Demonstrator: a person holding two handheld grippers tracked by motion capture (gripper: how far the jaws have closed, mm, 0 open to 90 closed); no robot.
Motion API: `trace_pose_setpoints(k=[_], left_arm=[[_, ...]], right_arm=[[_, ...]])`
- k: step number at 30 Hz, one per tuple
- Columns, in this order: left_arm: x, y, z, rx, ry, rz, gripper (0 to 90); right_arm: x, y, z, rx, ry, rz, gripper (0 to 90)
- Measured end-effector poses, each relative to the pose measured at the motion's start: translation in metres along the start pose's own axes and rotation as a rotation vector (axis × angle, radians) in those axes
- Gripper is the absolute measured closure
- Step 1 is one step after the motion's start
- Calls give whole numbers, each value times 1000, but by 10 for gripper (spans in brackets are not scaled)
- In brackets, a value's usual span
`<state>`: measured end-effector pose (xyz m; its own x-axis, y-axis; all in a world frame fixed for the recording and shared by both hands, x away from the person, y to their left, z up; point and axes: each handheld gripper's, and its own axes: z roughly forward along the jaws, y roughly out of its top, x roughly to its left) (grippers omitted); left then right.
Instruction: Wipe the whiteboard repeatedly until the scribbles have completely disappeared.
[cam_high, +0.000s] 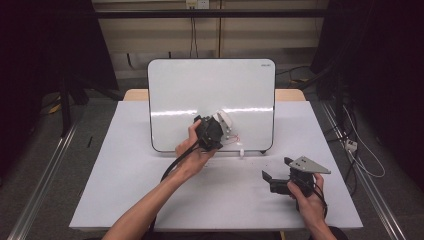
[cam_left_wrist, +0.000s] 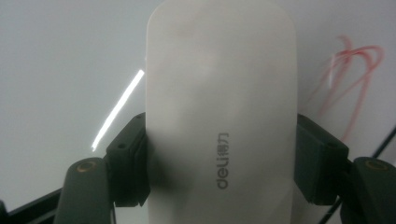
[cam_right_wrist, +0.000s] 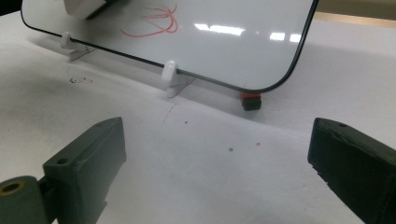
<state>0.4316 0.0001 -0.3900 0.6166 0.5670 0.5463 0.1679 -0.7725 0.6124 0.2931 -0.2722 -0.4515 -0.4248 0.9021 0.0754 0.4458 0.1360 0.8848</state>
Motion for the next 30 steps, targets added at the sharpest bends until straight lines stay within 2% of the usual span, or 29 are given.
trace_pose_setpoints(k=[6, 8, 10, 13, 17, 20, 25, 26, 30], left_arm=[[35, -10, -6, 8, 17, -85, 311], [36, -9, -5, 10, 19, -85, 311], [32, -8, -4, 8, 47, -88, 310], [29, -5, -4, 10, 48, -94, 310], [20, 1, -1, 2, 47, -74, 310], [7, 7, 2, -15, 30, -50, 310], [-23, 21, 8, -22, 10, 16, 310], [-28, 24, 9, -13, 6, 41, 310], [-43, 37, 14, -18, -10, 77, 310]], right_arm=[[0, 0, 0, 0, -2, 0, 41], [0, 0, 0, 0, -3, 0, 41], [0, 0, 0, 1, -4, -2, 41], [0, 0, 1, 2, -5, -2, 41], [0, 0, 0, 1, -4, -3, 41], [0, 0, 1, 1, -6, -2, 41], [0, 0, 0, -1, -3, -3, 41], [0, 0, 0, -2, -2, -5, 41], [1, 0, -1, -1, -1, -5, 41]])
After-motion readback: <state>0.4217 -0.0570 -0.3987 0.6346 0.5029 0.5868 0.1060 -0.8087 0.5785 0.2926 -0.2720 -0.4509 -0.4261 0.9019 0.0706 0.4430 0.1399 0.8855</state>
